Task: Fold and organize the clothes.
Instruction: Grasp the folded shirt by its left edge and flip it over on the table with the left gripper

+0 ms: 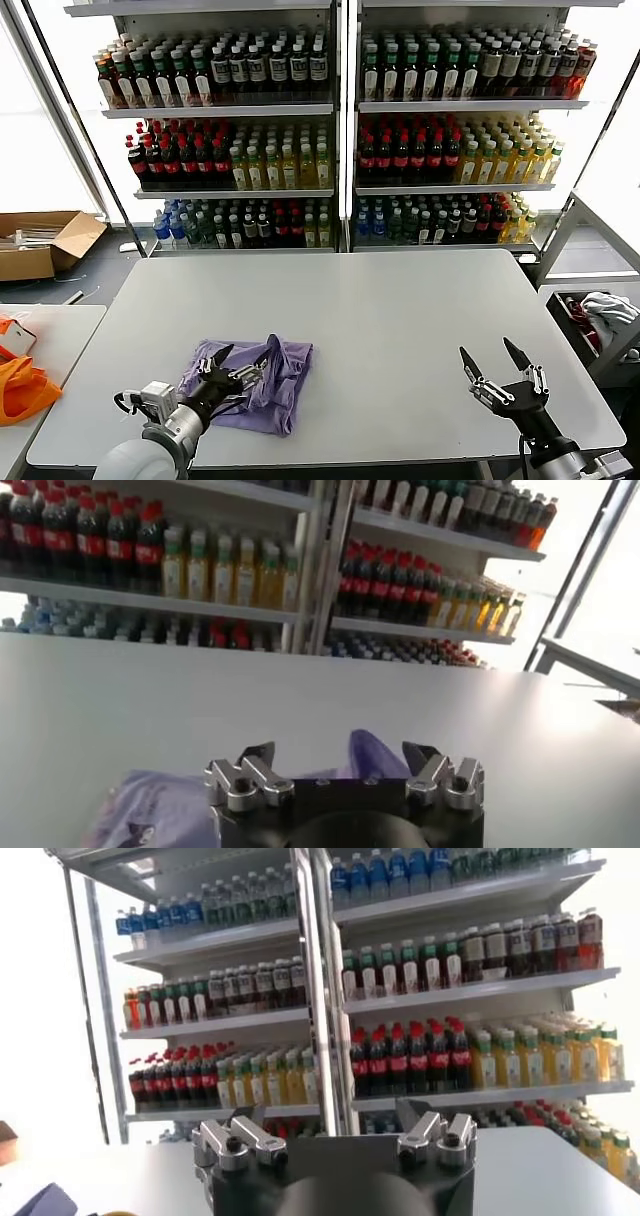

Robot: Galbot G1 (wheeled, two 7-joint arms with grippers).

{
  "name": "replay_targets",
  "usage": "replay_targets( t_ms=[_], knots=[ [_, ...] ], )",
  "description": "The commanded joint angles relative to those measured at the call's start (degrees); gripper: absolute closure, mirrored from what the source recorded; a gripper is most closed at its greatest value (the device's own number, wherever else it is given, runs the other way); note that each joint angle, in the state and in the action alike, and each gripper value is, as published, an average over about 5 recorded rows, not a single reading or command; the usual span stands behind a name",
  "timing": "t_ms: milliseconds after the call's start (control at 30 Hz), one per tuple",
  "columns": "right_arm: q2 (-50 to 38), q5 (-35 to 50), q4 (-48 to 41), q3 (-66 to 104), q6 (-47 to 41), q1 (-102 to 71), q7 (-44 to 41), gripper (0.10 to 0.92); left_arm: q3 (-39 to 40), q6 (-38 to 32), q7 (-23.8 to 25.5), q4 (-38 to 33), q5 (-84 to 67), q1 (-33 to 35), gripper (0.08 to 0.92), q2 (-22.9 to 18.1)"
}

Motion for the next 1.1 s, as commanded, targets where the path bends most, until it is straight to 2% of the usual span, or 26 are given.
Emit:
replay_targets(
  t_ms=[33, 167, 400, 1100],
  knots=[
    [0.20, -0.26, -0.12, -1.65, -0.07, 0.37, 0.02, 0.203, -14.96, 0.78, -0.30, 5.12, -1.19, 1.20, 0.195, 3.25],
    [0.28, -0.89, -0.26, -2.71, -0.21, 0.78, 0.07, 0.203, -14.25, 1.52, -0.17, 10.05, -0.84, 1.96, 0.178, 4.05],
    [0.01, -1.79, 0.34, -2.92, -0.69, 1.11, 0.29, 0.203, -10.91, 2.46, 0.26, 14.74, -0.56, -0.53, 0.177, 2.62],
    [0.09, -2.07, -0.22, -2.81, -0.44, 0.83, 0.61, 0.203, -5.89, 3.61, 0.46, 15.03, 0.50, -1.58, 0.196, -0.31]
  ],
)
